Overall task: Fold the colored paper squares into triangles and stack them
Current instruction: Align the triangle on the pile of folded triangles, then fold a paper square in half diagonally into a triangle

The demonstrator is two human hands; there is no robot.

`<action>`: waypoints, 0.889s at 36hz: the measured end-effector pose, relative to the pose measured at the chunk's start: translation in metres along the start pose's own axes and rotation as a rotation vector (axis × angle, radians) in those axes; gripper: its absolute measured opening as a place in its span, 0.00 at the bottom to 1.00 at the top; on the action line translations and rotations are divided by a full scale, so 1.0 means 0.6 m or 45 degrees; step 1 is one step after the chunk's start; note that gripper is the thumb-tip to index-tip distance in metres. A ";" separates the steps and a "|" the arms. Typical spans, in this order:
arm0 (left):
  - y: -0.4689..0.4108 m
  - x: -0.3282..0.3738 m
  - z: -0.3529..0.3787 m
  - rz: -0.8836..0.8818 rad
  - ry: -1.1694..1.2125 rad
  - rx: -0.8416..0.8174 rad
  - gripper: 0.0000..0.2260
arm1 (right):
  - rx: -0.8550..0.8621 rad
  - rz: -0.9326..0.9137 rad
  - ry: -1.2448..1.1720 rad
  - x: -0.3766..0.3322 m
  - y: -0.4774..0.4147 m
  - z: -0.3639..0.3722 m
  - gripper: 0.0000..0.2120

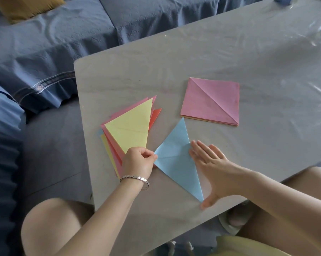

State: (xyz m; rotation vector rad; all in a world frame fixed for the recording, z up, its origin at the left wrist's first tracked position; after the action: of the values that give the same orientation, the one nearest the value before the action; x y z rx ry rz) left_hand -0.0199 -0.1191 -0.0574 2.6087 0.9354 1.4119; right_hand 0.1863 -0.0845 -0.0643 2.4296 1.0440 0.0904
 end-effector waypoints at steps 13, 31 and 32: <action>-0.025 0.055 -0.083 0.338 0.044 0.175 0.06 | 0.814 0.218 -0.499 0.085 -0.037 -0.046 0.27; -0.052 0.030 -0.032 0.570 -0.967 0.012 0.29 | 0.425 0.621 -0.104 0.165 -0.101 -0.081 0.33; -0.048 0.020 -0.022 0.516 -1.049 -0.044 0.32 | 0.419 0.617 -0.075 0.164 -0.101 -0.082 0.33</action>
State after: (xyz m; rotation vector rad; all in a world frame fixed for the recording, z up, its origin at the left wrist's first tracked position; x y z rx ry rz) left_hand -0.0392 -0.0927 -0.0496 3.0012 0.2777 0.2464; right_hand 0.2033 0.0402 -0.0616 2.9195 0.4508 0.0074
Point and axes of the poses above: each hand's wrist, its own y-axis away from the middle knuckle, its own z-axis out of the palm, x = y × z, the point moved 1 cm from there along -y, towards the middle knuckle, and after that the axes turned 2 degrees about z, right-handed, at the moved point
